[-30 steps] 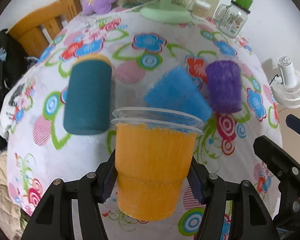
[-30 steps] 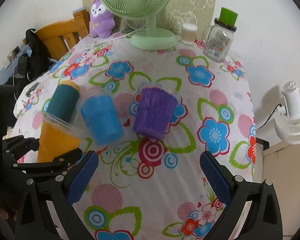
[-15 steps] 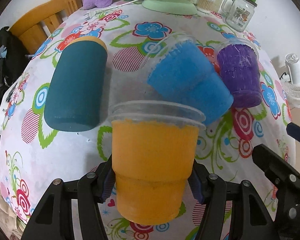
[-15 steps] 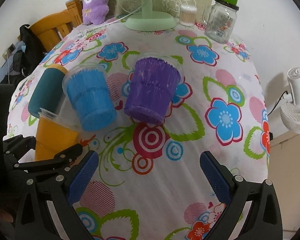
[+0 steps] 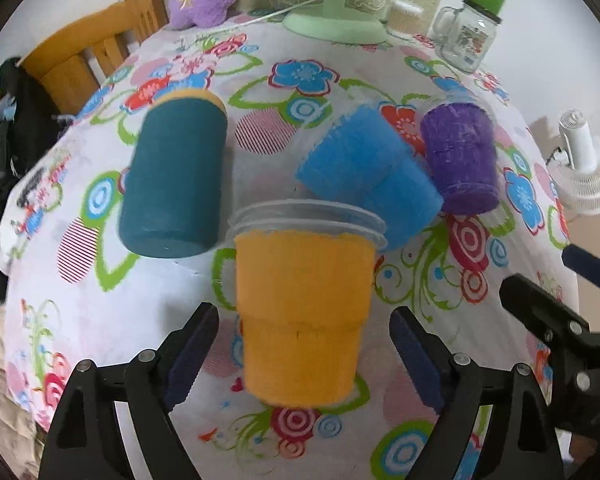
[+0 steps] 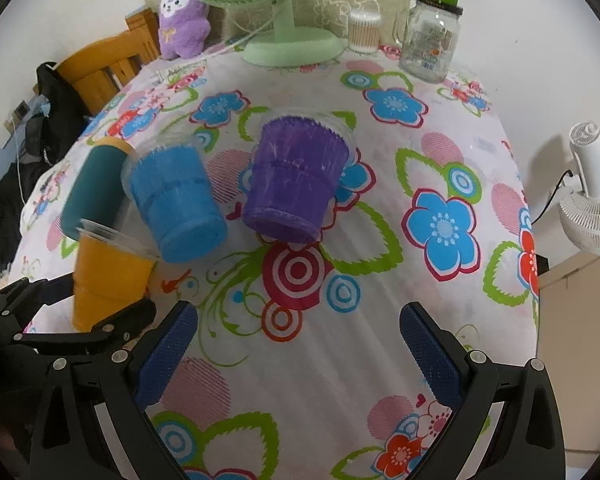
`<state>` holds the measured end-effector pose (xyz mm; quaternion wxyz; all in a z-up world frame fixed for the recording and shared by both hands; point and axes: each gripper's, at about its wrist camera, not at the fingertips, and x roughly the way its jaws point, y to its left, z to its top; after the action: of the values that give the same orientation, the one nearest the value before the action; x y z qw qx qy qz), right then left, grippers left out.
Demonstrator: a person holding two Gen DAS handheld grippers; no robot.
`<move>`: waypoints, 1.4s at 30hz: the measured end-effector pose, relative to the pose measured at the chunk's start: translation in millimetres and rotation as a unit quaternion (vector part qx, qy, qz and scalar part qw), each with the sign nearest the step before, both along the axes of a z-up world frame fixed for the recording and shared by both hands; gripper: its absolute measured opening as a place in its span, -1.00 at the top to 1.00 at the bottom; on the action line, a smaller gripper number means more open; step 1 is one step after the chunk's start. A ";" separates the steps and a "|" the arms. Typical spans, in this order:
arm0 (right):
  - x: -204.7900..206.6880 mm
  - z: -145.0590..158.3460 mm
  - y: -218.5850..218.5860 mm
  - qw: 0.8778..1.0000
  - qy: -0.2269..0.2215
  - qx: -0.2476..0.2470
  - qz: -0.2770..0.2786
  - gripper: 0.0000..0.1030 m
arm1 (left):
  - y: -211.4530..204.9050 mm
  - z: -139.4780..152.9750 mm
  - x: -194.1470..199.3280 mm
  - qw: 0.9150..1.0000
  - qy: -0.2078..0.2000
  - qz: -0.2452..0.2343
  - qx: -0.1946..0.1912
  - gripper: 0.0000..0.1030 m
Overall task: Flip cup upside down
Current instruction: 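Lift the orange cup with the left gripper off the table, then rotate the left gripper to turn the orange cup rim-down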
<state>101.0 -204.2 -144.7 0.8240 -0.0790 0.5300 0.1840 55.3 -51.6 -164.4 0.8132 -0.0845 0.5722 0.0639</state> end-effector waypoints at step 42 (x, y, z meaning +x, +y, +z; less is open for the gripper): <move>-130.6 -33.4 127.4 0.972 -0.194 0.016 -0.134 -0.97 | 97.9 -21.8 -65.1 0.947 -0.012 -0.318 0.030 -0.75</move>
<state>-29.7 -76.8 -178.1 0.9294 -0.0282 0.3628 0.0612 -9.8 46.3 -186.2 0.8002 0.1257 0.5573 -0.1824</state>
